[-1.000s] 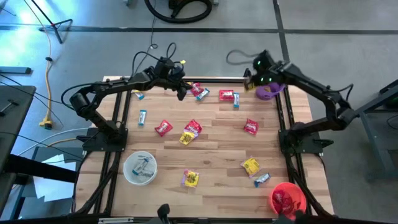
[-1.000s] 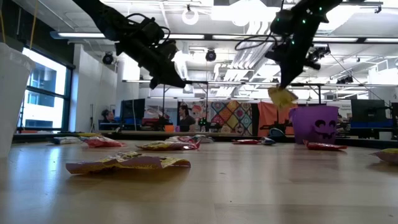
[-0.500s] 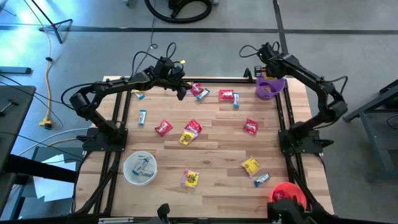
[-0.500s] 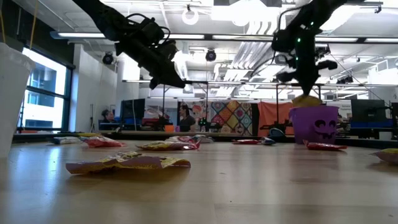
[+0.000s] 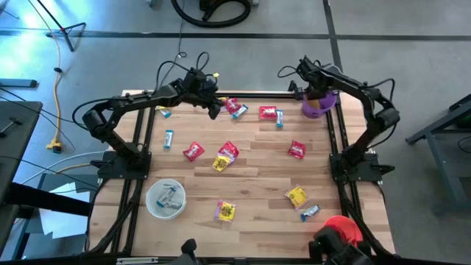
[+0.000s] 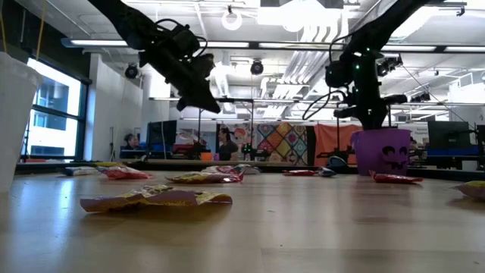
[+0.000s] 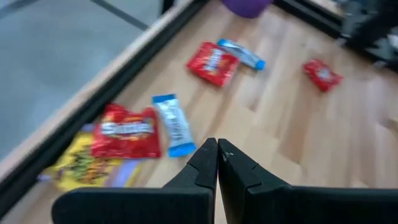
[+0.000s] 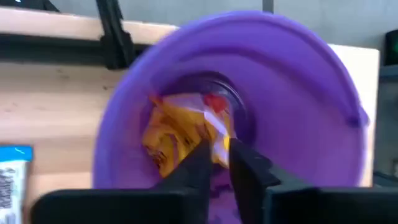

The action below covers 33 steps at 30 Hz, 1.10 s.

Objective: Sort candy
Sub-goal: Put the yellow candy into the purple bin

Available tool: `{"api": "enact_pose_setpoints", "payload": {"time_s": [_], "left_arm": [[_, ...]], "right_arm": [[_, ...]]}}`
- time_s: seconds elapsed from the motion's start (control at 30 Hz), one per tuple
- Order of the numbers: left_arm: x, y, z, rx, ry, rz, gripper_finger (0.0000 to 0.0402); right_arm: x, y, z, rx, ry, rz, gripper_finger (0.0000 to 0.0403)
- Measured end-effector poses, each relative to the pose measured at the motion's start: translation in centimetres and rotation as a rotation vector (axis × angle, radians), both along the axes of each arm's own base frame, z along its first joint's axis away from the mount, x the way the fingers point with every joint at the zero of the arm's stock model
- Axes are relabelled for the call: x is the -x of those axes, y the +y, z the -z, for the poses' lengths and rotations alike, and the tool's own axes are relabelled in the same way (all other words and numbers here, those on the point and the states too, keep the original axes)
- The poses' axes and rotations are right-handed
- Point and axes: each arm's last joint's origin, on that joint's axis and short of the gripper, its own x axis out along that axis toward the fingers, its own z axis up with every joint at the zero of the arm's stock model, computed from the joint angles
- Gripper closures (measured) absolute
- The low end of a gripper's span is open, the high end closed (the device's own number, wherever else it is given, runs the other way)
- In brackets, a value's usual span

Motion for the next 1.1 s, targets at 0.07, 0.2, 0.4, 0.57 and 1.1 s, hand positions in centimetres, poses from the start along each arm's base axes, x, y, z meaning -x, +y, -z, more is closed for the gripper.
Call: {"api": "enact_pose_setpoints", "payload": {"time_s": [0.07, 0.2, 0.4, 0.57, 1.1], "left_arm": [[0.4, 0.5, 0.0, -0.014, 0.011, -0.039, 0.0401], [1.3, 1.8, 0.5, 0.025, 0.008, -0.068, 0.0401], [1.2, 2.6, 2.7, 0.062, 0.086, -0.063, 0.0401], [0.4, 3.3, 4.2, 0.039, 0.168, -0.095, 0.0378], [-0.9, 4.3, 10.6, 0.019, 0.372, -0.076, 0.0241]], "right_arm": [[0.2, 0.3, -0.6, -0.013, 0.013, 0.000, 0.0314], [0.5, 0.7, -3.2, 0.008, 0.004, -0.005, 0.0246], [0.3, 2.2, -9.5, 0.159, -0.078, -0.083, 0.0188], [-0.1, 5.0, -15.1, 0.316, -0.178, -0.189, 0.0183], [-1.1, 12.5, -20.7, 0.554, -0.356, -0.307, 0.0183]]}}
